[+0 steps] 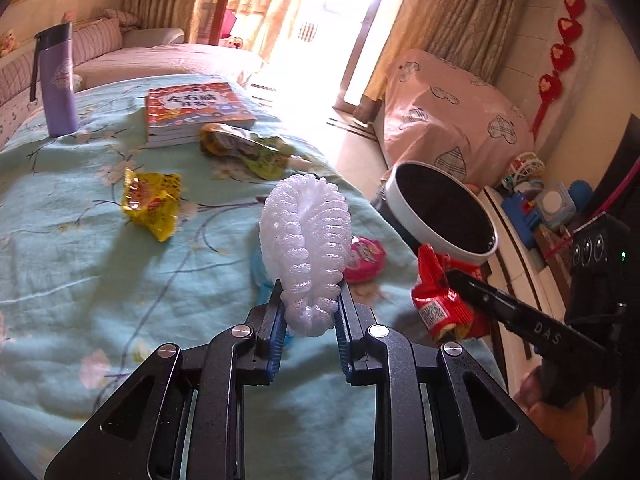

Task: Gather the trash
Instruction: 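Grasp the white plastic brush with the left tool while the right tool grasps the red wrapper, then carry the brush and red wrapper over the bin and open both tools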

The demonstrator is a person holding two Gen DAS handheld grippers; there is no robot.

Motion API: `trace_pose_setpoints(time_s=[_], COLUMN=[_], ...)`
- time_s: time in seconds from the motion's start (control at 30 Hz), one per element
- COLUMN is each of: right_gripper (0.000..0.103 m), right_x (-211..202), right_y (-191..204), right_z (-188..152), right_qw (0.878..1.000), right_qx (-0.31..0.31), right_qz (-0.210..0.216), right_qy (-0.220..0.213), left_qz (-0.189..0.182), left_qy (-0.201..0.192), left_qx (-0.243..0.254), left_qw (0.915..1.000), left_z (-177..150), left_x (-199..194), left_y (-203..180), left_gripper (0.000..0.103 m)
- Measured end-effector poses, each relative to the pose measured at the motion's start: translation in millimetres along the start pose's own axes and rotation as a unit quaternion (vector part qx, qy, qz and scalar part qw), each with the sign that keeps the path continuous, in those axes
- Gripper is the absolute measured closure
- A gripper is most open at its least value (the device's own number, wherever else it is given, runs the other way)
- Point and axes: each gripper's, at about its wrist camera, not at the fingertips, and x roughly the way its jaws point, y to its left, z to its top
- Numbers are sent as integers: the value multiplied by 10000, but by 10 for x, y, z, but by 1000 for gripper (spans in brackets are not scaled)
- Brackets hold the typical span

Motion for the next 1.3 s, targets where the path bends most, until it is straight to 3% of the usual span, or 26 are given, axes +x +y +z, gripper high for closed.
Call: trace_pose_setpoints(time_s=[1.3], right_gripper=[93], right_x=[-449], right_y=[-800], right_z=[155], right_qw=[9953], right_qx=[625], right_qz=[-463], right_qy=[-572], left_qz=[-493], left_qy=[468], left_qx=[867], left_qw=[9939], left_z=[-29], left_x=[359], left_y=[-886], left_gripper=[82])
